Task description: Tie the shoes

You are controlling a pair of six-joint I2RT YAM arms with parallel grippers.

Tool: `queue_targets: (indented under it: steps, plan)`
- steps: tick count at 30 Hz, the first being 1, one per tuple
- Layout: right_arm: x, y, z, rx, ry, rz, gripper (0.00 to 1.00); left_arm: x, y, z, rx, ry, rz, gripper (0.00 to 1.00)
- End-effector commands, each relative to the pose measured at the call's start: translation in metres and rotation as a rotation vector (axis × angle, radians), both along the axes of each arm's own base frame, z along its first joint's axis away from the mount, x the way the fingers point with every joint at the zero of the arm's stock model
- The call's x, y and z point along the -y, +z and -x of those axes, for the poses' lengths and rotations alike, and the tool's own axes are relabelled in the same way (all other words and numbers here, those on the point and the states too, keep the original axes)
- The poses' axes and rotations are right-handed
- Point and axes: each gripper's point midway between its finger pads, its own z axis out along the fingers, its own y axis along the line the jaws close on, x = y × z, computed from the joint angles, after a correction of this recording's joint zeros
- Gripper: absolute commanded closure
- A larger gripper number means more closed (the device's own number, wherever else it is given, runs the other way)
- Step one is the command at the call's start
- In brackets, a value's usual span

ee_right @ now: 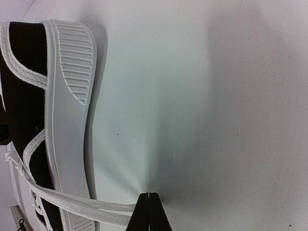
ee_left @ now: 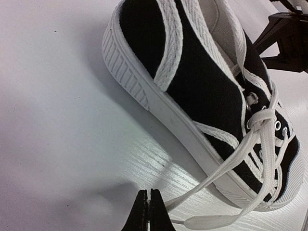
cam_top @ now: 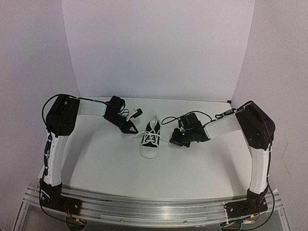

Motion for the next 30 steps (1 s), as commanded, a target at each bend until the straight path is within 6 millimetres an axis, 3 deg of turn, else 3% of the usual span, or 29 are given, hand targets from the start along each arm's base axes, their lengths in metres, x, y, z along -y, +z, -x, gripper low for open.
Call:
queue_targets:
  steps: [1, 3, 5, 8, 10, 13, 17, 20, 24, 27, 30]
  plan:
    - [0.006, -0.006, -0.006, -0.005, 0.021, 0.043, 1.00, -0.025, -0.001, -0.015, 0.028, 0.047, -0.057, 1.00]
    - [-0.001, 0.005, -0.010, 0.023, 0.050, 0.025, 0.98, -0.017, 0.014, -0.019, 0.032, 0.036, -0.012, 1.00]
    - [-0.009, 0.017, -0.014, 0.051, 0.087, 0.005, 0.90, -0.009, 0.031, -0.022, 0.039, 0.019, 0.037, 0.97]
    - [-0.019, 0.036, -0.018, 0.087, 0.130, -0.029, 0.75, 0.002, 0.060, -0.025, 0.069, -0.005, 0.115, 0.83]
    - [-0.023, 0.049, -0.022, 0.117, 0.139, -0.043, 0.70, 0.004, 0.075, -0.029, 0.083, 0.001, 0.137, 0.72]
    - [-0.024, 0.070, -0.029, 0.169, 0.137, -0.045, 0.63, 0.004, 0.087, -0.031, 0.084, 0.011, 0.140, 0.64]
    - [-0.024, 0.093, -0.036, 0.231, 0.142, -0.034, 0.59, 0.003, 0.108, -0.026, 0.118, -0.017, 0.148, 0.62]
    - [-0.031, 0.107, -0.036, 0.247, 0.159, -0.039, 0.56, 0.009, 0.127, -0.005, 0.154, -0.122, 0.159, 0.72]
    - [-0.049, 0.121, -0.033, 0.280, 0.171, -0.035, 0.54, 0.027, 0.121, 0.058, 0.255, -0.367, 0.099, 0.78]
    - [-0.059, 0.121, -0.033, 0.254, 0.149, -0.067, 0.54, 0.040, 0.110, 0.087, 0.374, -0.490, 0.058, 0.69]
    - [-0.065, 0.119, -0.033, 0.230, 0.140, -0.091, 0.54, 0.052, 0.099, 0.086, 0.450, -0.525, 0.034, 0.63]
